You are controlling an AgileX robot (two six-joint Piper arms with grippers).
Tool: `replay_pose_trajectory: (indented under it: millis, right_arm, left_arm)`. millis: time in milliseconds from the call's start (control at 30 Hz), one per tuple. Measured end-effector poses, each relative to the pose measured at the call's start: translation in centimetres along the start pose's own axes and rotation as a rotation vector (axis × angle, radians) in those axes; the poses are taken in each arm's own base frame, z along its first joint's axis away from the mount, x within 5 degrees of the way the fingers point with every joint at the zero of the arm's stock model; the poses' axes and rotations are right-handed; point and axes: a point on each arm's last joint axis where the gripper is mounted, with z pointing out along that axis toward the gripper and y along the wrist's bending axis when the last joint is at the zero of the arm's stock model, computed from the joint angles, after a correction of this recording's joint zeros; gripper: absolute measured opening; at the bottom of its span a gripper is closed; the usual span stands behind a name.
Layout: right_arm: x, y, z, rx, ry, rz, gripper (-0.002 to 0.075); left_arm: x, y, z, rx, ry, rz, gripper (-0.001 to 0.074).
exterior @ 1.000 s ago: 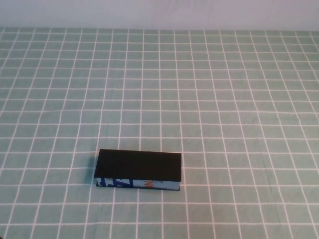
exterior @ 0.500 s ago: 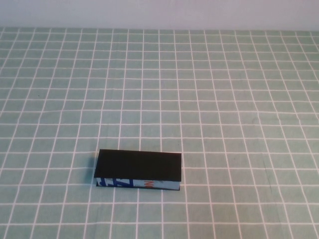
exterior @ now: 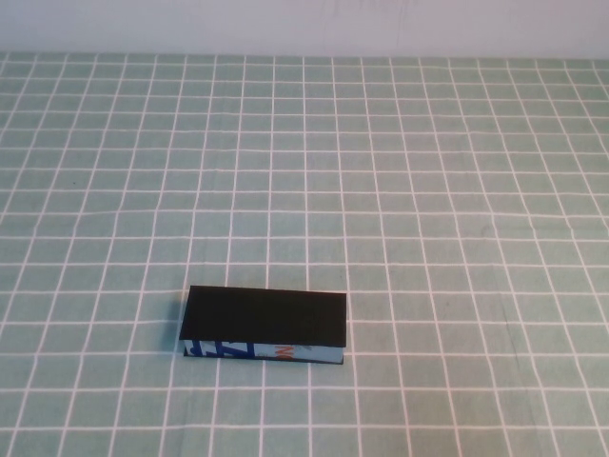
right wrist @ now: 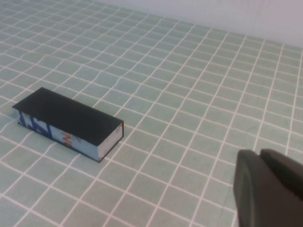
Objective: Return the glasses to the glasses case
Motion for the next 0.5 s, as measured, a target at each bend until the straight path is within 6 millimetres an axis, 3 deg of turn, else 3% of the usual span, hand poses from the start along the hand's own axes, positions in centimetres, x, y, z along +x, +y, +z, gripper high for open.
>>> replay_pose_trajectory:
  millis: [233, 400, 500]
  right_arm:
    - [0.2, 0.0, 0.0, -0.005, 0.017, 0.0, -0.0011]
    - [0.2, 0.0, 0.0, -0.005, 0.017, 0.0, -0.0011]
    - [0.2, 0.1, 0.0, -0.007, 0.017, 0.004, -0.0011]
  left_arm:
    - [0.4, 0.0, 0.2, -0.004, 0.003, 0.07, 0.0]
    - [1.8, 0.0, 0.7, -0.005, -0.006, 0.18, 0.0]
    - [2.3, 0.2, 0.8, -0.031, -0.059, 0.154, 0.0]
